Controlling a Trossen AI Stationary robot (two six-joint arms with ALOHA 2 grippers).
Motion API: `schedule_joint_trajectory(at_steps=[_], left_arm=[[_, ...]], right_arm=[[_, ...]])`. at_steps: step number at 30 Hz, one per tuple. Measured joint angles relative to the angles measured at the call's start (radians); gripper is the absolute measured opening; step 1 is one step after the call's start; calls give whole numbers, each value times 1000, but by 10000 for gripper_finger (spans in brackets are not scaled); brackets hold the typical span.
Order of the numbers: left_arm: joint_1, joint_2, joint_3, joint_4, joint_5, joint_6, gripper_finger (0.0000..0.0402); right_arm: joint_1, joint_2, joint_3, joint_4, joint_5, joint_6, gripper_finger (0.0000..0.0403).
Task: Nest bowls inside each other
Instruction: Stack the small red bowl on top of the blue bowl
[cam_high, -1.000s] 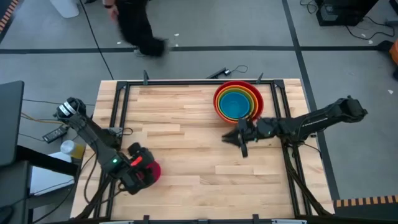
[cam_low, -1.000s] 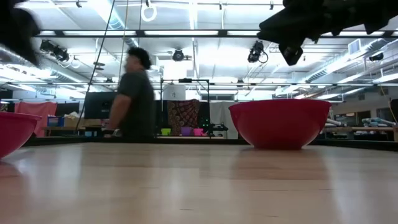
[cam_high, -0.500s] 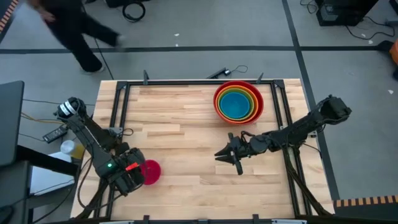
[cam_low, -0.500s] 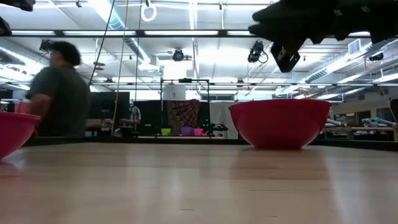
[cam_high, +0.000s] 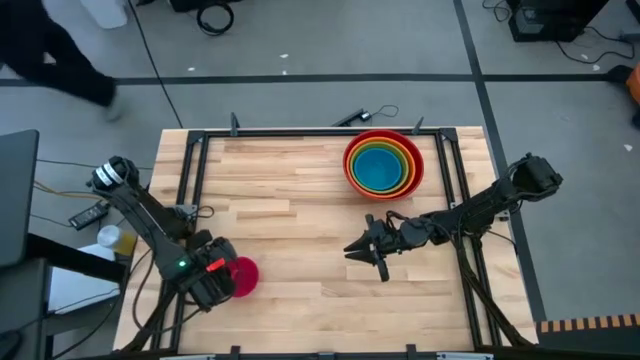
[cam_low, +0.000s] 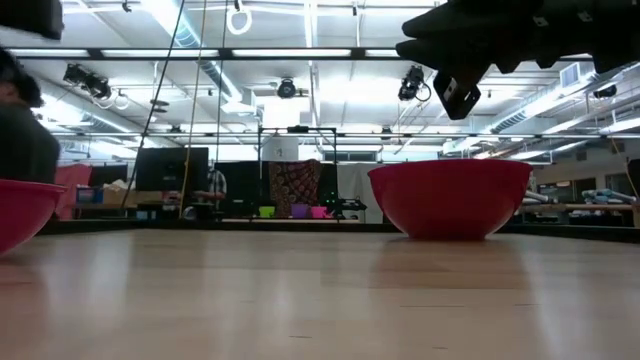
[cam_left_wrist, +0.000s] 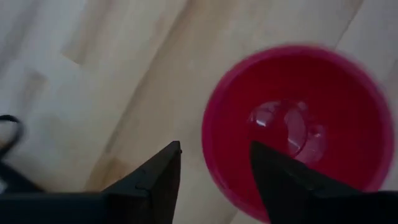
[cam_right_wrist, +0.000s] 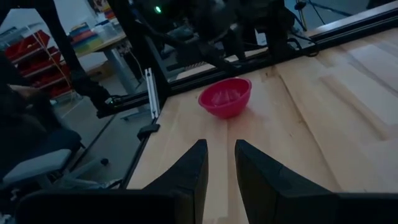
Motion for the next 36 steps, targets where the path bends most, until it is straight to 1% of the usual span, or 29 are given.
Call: schedule_joint_trajectory(at_steps=[2,6,8,10,13,15,17,20,22,23,24,26,27,28,30,31,33,34,36], left_arm=[[6,0,-53,50,34,7,209],[19,-6,-135,54,50,-17,229],[27,-12,-165,83,74,-3,229],[37,-12,-190,156,106,39,220],[50,-13,-213,242,131,89,194],[62,-13,-215,274,133,110,169],[76,-13,-213,281,132,113,136],[103,-13,-203,274,124,124,74],[128,-16,-180,280,97,142,32],[142,-18,-162,283,69,150,19],[159,-17,-144,279,25,170,14],[195,-10,-113,270,-44,227,18],[215,-11,-91,292,-71,269,20],[242,-10,-68,332,-82,325,21],[292,5,-34,392,-84,450,21],[316,16,-24,401,-83,506,21],[364,47,10,438,-89,607,18],[386,63,29,464,-98,649,17],[426,94,58,459,-120,714,16]], right_arm=[[0,0,0,1,0,0,91],[0,0,0,6,0,1,91],[0,0,0,8,0,4,91],[0,0,0,8,-1,3,91],[-2,0,0,12,1,3,91],[-2,0,0,15,9,2,91],[-2,0,0,24,13,5,91],[-2,0,0,32,17,34,91],[-2,4,1,35,43,34,91],[-3,10,1,38,65,35,91],[-7,22,1,38,87,38,91],[-24,60,17,37,105,52,92],[-34,83,30,35,94,53,94],[-44,109,49,33,72,49,97],[-57,169,105,1,30,-33,105],[-61,202,133,-28,34,-84,111],[-62,267,199,-91,77,-151,124],[-63,291,230,-118,95,-177,132],[-72,327,293,-149,123,-206,150]])
